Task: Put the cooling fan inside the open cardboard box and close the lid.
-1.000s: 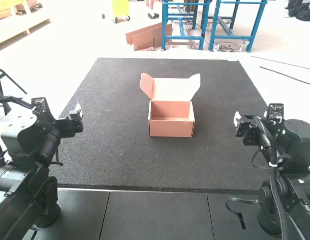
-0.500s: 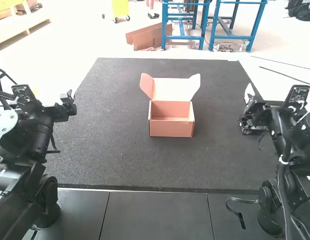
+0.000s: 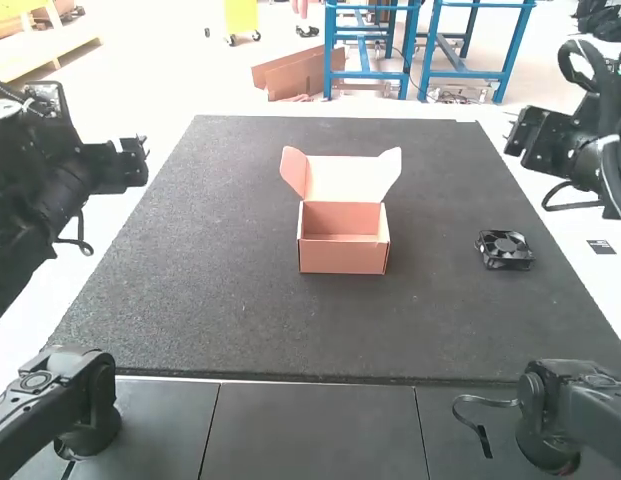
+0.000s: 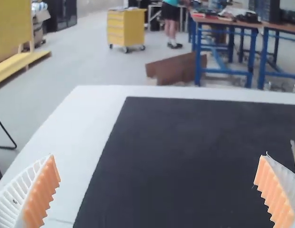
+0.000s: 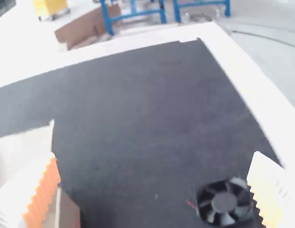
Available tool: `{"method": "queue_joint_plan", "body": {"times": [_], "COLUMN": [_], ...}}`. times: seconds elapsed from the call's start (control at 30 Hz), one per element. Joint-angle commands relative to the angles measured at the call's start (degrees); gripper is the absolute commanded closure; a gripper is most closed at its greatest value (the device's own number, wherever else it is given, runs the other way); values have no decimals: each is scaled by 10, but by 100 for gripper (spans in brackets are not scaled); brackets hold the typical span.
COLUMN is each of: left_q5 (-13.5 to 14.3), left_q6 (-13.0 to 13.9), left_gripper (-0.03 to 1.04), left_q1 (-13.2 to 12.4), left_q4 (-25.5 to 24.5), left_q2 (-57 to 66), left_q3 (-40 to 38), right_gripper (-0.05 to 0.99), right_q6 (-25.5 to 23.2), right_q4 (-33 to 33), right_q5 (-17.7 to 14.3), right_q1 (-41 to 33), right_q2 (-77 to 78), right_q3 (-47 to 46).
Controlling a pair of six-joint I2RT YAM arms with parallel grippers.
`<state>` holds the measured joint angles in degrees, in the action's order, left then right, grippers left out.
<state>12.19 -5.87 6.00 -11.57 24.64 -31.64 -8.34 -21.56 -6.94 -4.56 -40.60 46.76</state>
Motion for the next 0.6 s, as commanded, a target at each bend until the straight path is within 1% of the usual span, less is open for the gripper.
{"method": "queue_joint_plan", "body": {"times": [0.0, 0.03, 0.1, 0.13, 0.17, 0.2, 0.23, 0.3, 0.33, 0.37, 0.4, 0.43, 0.47, 0.5, 0.57], "left_q5": [-4, -4, -10, -15, -26, -37, -37, -37, -37, -37, -32, -25, -24, -23, -23], "left_q6": [-18, -21, -22, -22, -21, -21, -20, 6, 9, 9, 10, 16, 21, 22, 24], "left_gripper": [4, 4, 4, 4, 4, 4, 4, 4, 4, 4, 4, 4, 4, 4, 4], "left_q1": [1, 0, 2, 2, 3, 3, 5, 6, 6, 5, 5, 4, 5, 6, 5], "left_q4": [-41, -58, -100, -121, -138, -159, -172, -192, -200, -206, -210, -209, -210, -209, -198], "left_q2": [42, 55, 81, 94, 106, 117, 130, 153, 164, 175, 185, 192, 197, 201, 207], "left_q3": [-54, -69, -101, -117, -130, -142, -151, -163, -165, -166, -166, -166, -167, -169, -169], "right_gripper": [2, 3, 3, 3, 3, 3, 3, 3, 4, 4, 4, 4, 7, 8, 7], "right_q6": [-55, -44, 16, 35, 38, 46, 65, 104, 121, 127, 127, 144, 198, 233, 247], "right_q4": [-64, -90, -126, -150, -169, -170, -169, -161, -148, -141, -133, -130, -127, -129, -111], "right_q5": [-18, -18, -31, -33, -40, -63, -77, -77, -72, -51, -3, 53, 76, 76, 76], "right_q1": [17, 22, 32, 40, 51, 64, 76, 104, 119, 133, 150, 166, 180, 193, 221], "right_q2": [-81, -105, -145, -164, -178, -192, -202, -220, -224, -229, -234, -237, -237, -241, -258], "right_q3": [58, 73, 86, 96, 101, 101, 101, 106, 107, 106, 108, 112, 112, 113, 118]}}
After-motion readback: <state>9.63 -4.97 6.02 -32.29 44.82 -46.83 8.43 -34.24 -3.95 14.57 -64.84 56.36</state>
